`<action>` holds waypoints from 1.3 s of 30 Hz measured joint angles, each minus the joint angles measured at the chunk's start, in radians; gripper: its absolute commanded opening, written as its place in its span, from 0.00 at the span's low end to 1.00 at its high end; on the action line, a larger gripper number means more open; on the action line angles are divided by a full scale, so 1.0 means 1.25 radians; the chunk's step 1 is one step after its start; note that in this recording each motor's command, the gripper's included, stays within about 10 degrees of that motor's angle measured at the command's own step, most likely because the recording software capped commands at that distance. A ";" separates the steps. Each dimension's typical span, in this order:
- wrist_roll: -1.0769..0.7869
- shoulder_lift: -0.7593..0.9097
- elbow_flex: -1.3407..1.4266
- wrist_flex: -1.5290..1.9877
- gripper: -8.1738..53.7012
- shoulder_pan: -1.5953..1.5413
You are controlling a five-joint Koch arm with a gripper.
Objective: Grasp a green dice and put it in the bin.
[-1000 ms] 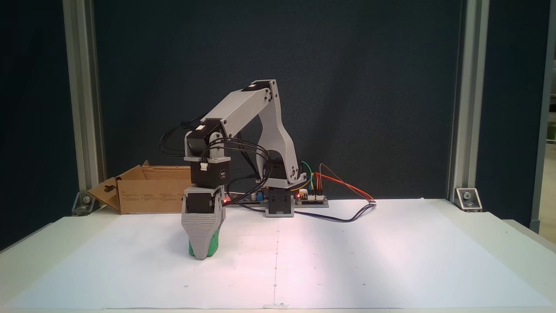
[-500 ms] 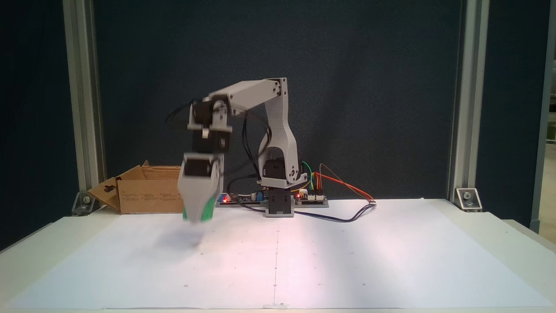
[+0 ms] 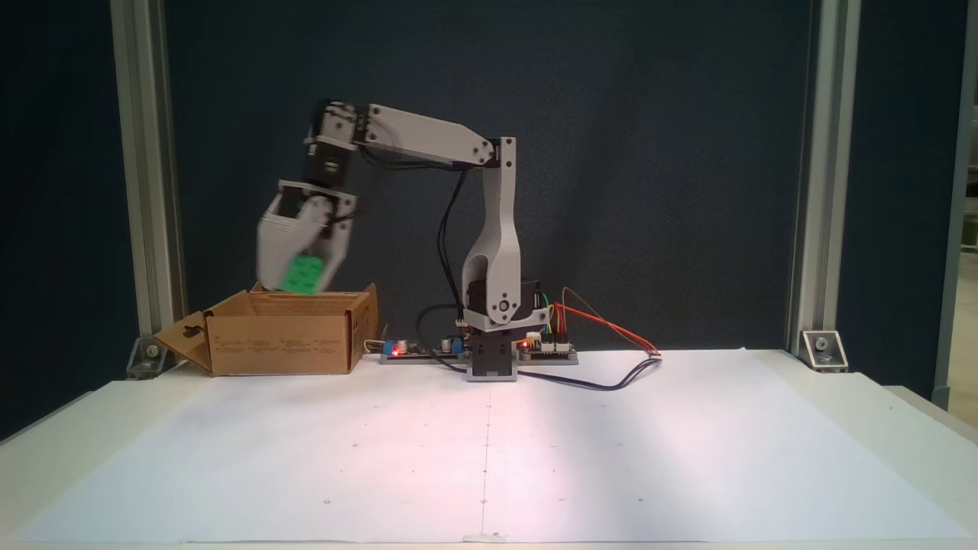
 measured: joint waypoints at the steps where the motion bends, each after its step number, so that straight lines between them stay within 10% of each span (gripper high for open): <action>1: 0.004 0.001 -0.006 -0.010 0.32 0.026; 28: 0.010 -0.193 -0.047 -0.001 0.32 0.508; 35: 0.010 -0.204 -0.021 -0.001 0.87 0.539; 39: 0.015 -0.205 -0.021 -0.043 0.87 0.538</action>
